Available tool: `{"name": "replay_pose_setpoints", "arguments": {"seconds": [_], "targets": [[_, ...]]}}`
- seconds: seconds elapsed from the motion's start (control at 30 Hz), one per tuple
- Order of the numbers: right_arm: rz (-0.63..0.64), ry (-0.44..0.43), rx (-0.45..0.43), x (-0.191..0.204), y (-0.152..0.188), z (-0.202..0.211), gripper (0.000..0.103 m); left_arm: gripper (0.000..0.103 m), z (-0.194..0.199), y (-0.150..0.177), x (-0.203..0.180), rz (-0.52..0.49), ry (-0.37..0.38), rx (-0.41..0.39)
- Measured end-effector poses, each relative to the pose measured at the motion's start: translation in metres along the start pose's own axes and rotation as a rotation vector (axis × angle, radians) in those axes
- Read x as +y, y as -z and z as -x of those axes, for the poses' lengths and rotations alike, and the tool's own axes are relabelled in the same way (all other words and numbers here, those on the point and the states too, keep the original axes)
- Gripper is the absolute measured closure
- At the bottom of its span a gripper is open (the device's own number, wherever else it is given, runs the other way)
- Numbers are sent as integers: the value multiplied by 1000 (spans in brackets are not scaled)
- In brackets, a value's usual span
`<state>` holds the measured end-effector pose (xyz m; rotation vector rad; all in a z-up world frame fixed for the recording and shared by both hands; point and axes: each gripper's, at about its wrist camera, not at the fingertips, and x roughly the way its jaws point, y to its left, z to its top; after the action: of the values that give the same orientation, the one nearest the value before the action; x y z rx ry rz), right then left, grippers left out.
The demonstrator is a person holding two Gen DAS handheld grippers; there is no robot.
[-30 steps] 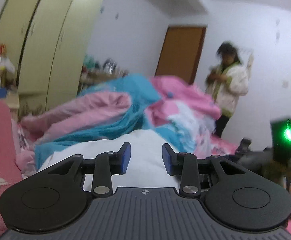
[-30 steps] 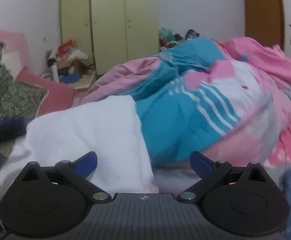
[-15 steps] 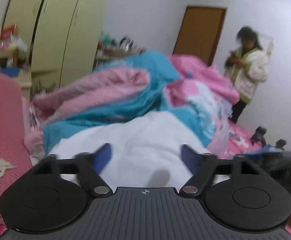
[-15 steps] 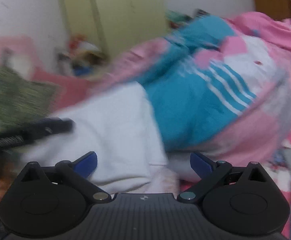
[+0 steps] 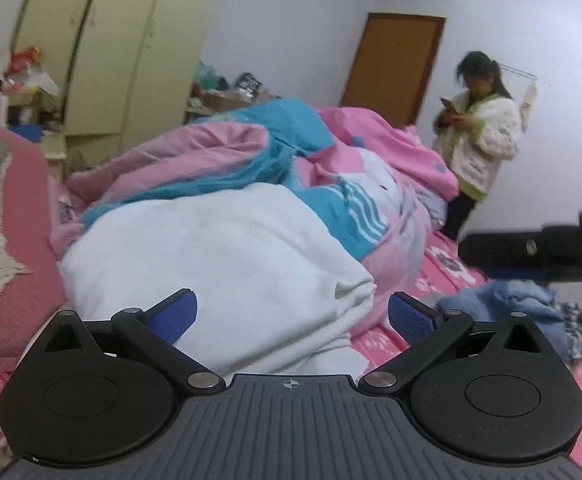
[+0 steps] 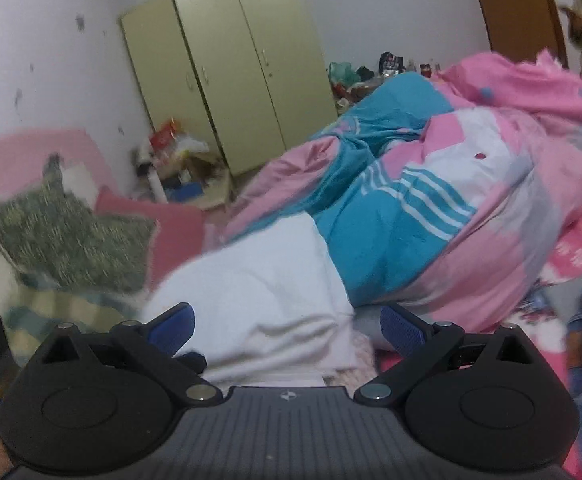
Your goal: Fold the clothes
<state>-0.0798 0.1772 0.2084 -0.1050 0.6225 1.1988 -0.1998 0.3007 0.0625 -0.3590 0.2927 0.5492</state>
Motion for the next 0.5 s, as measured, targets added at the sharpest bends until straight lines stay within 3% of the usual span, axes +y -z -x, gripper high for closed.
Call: {"name": "replay_pose_setpoints", "arguments": {"seconds": [0.17,0.37,0.5], "targets": [[0,-3,42,19,7,18,2,0,22,2,-10,-8,-35,-27],[41,24,14,41,16,49,2,0,47,3,-21,-21,-116,-67],[68,36,-2,51,21,65,2,0,57,2,-25,-22,-116,-72]]}}
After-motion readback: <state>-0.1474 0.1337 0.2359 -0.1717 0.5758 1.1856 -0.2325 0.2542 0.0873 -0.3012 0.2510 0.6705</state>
